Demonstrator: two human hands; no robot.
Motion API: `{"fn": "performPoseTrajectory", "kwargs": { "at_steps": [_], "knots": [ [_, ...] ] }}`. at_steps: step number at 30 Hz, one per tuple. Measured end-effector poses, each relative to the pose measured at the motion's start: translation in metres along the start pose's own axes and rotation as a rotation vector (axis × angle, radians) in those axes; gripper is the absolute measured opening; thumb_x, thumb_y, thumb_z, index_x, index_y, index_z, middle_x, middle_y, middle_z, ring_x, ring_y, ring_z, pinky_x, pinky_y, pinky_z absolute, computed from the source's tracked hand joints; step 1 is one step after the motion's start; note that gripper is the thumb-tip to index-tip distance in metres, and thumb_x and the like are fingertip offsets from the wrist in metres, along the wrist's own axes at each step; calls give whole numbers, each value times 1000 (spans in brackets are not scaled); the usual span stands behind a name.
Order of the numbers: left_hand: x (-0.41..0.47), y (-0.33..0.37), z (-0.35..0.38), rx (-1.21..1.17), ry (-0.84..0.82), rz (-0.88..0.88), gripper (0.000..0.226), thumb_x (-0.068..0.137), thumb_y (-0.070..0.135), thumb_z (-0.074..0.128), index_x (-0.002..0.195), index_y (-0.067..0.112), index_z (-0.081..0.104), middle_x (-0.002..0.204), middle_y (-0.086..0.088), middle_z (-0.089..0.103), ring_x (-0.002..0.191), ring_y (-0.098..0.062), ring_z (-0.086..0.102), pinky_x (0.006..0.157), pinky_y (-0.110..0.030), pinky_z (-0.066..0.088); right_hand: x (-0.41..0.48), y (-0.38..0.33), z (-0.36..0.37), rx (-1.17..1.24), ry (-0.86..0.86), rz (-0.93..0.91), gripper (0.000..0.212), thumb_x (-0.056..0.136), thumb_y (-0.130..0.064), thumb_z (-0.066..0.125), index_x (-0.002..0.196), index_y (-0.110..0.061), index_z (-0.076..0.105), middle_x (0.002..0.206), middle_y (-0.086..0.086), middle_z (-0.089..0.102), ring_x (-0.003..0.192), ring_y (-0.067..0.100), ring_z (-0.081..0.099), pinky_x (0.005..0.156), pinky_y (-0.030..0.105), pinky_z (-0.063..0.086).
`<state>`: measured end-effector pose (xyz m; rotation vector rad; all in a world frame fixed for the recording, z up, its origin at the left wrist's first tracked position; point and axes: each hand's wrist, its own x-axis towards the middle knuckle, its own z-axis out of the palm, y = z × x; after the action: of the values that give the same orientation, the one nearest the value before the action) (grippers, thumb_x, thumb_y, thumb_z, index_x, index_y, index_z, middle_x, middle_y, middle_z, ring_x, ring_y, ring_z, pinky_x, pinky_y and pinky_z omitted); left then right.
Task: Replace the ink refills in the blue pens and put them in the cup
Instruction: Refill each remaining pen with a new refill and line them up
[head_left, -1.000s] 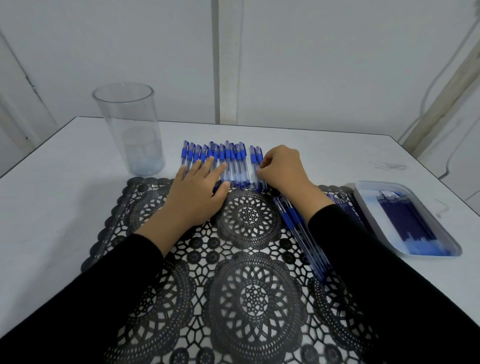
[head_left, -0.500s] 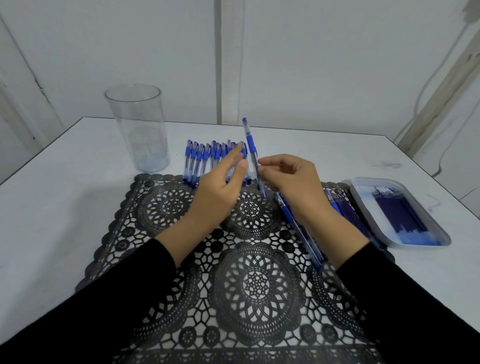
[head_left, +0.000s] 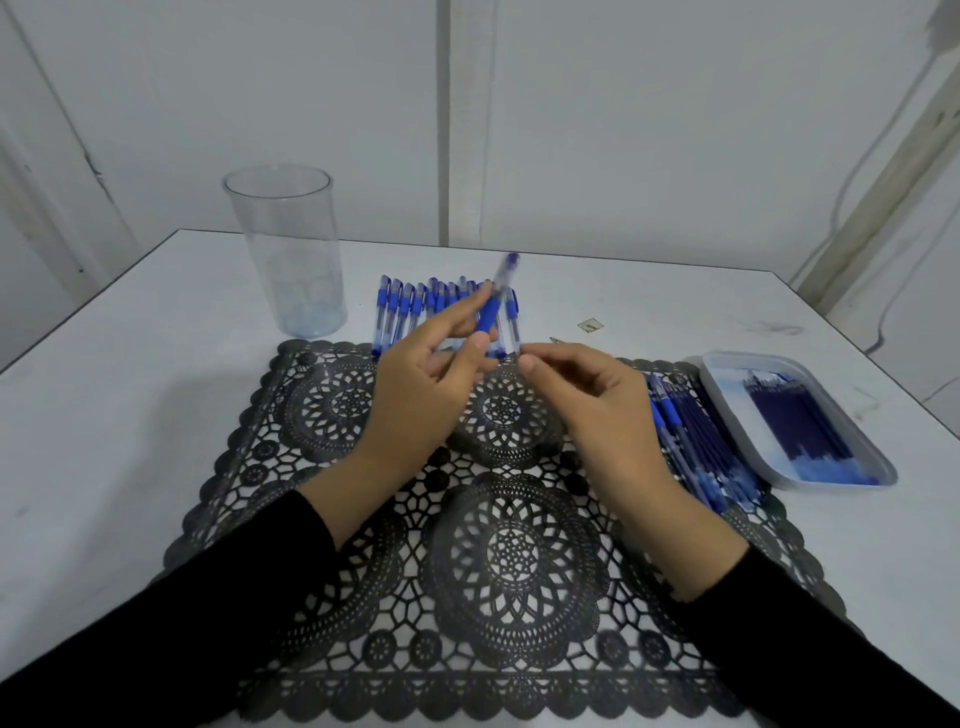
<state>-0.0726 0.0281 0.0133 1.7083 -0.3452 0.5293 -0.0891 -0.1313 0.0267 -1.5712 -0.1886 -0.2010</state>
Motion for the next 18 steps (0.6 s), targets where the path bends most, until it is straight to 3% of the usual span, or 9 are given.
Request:
{"fn": "performPoseTrajectory", "kwargs": {
  "at_steps": [4,8,11,13,15,18],
  "knots": [
    [4,-23,-30,365,-251,237,36,94,14,58,127,28,62,93,2,68,71,-15,60,64,-33,50,-1,6,2,-11,-22,38,28,88,-21,69,116,-18,68,89,2,73,79,13,67,75,24,57],
    [-1,-35,-48,336,-352,219,29,94,27,63,123,29,67,97,5,71,80,-21,67,70,-44,53,-8,19,11,-74,-7,26,13,90,-17,67,102,-13,71,85,7,74,82,23,70,78,27,57],
    [-3,-37,-50,417,-341,203,31,93,41,62,122,35,67,90,10,70,78,-13,65,69,-41,54,-10,24,14,-76,-49,67,7,92,-12,64,97,-15,69,83,6,73,81,23,70,79,29,58],
    [-3,-36,-49,529,-341,194,30,92,46,57,121,44,66,83,15,64,72,-8,60,59,-35,52,-9,26,14,-73,-50,92,10,91,-8,64,94,-17,68,83,6,72,78,18,69,79,28,58],
    [-3,-36,-47,593,-350,168,29,91,46,56,119,50,65,81,18,57,70,-5,56,54,-29,46,-8,27,14,-87,-39,111,11,91,-6,64,93,-16,68,82,6,72,75,14,69,78,27,58],
    [-2,-37,-47,588,-370,141,32,90,39,58,119,51,64,82,17,55,70,-5,54,54,-31,47,-7,27,14,-126,-46,120,9,91,-7,65,94,-14,69,79,4,72,73,11,67,77,26,57]
  ]
}}
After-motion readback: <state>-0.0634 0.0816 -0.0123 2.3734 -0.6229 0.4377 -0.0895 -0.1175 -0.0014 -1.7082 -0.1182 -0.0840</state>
